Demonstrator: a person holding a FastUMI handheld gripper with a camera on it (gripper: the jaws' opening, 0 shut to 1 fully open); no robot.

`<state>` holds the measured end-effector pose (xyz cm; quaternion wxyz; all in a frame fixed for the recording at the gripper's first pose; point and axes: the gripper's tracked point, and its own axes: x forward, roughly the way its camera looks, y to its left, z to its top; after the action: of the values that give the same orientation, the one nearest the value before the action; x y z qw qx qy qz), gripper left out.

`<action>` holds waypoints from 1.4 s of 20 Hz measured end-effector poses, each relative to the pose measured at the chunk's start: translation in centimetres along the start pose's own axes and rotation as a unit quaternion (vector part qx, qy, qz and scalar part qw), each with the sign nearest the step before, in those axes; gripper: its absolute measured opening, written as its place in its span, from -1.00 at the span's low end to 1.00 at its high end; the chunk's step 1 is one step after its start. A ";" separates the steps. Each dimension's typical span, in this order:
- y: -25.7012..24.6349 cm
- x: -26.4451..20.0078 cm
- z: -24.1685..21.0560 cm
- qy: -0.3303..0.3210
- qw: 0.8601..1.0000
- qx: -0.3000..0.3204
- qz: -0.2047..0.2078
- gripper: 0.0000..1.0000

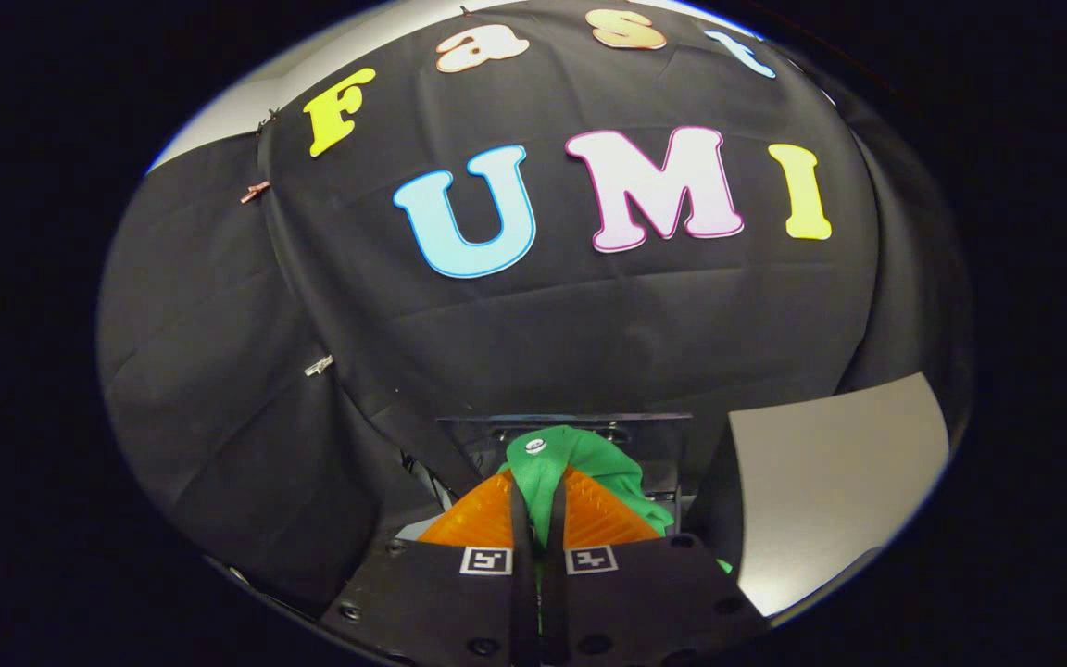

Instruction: Put the clothes into the washing machine and then close the washing machine lid.

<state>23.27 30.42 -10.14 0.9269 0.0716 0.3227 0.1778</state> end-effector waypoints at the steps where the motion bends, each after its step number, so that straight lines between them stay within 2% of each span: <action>1: 0.4 1.0 -0.7 -0.001 1.000 0.001 0.001 -0.87; 6: 0.7 6.3 -5.0 0.013 1.000 0.004 0.004 -0.87; 12: -0.5 13.6 -12.4 0.058 0.998 0.020 -0.002 -0.87; 15: -1.7 16.9 -15.1 0.046 0.999 0.010 -0.012 -0.87; 18: -2.2 19.1 -17.6 0.035 0.999 -0.011 -0.020 -0.87; 21: -3.1 20.7 -20.9 0.050 0.998 -0.026 -0.029 -0.87; 26: -4.8 22.0 -26.3 0.090 0.995 0.001 -0.041 -0.87; 28: -5.5 22.3 -26.9 0.080 0.996 0.014 -0.047 -0.87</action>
<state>24.28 34.14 -45.32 0.9045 0.0549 0.4010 0.1345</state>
